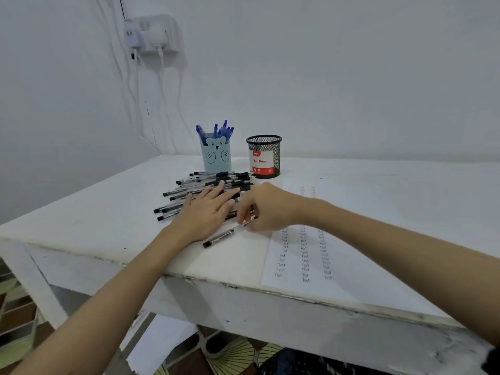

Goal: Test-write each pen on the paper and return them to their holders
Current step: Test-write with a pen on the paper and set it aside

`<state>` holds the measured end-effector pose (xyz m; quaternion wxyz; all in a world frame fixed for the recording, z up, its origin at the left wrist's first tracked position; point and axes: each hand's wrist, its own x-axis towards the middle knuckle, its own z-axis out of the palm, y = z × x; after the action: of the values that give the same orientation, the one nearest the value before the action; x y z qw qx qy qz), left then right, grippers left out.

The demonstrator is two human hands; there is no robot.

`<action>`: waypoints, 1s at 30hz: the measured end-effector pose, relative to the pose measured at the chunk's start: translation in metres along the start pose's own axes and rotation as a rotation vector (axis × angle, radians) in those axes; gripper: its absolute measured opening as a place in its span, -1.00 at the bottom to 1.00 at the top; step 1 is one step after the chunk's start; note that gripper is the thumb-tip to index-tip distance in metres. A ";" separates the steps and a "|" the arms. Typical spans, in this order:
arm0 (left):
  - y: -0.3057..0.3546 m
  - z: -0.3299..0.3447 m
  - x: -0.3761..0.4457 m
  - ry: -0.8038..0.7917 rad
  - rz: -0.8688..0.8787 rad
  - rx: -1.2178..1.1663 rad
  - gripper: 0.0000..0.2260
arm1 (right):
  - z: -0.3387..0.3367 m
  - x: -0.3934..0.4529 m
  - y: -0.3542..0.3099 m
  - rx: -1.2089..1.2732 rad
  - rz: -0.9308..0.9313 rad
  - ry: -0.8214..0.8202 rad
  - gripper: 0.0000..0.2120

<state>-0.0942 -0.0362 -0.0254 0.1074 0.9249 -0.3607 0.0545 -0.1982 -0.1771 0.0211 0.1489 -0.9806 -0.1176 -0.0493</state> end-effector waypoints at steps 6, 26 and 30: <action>0.000 -0.002 0.017 0.024 -0.017 0.017 -0.59 | 0.000 0.006 0.005 -0.096 -0.028 0.017 -0.91; 0.070 0.009 0.027 0.061 0.393 -0.093 -0.60 | -0.074 -0.084 0.097 0.952 0.525 0.672 -0.80; 0.088 0.014 0.038 -0.028 0.419 -0.117 -0.53 | -0.079 -0.109 0.108 1.603 0.558 0.811 -0.74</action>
<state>-0.1252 -0.1273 -0.0182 0.1423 0.8224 -0.5492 0.0415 -0.2819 -0.3245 0.0518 0.8156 -0.4863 0.1835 -0.2541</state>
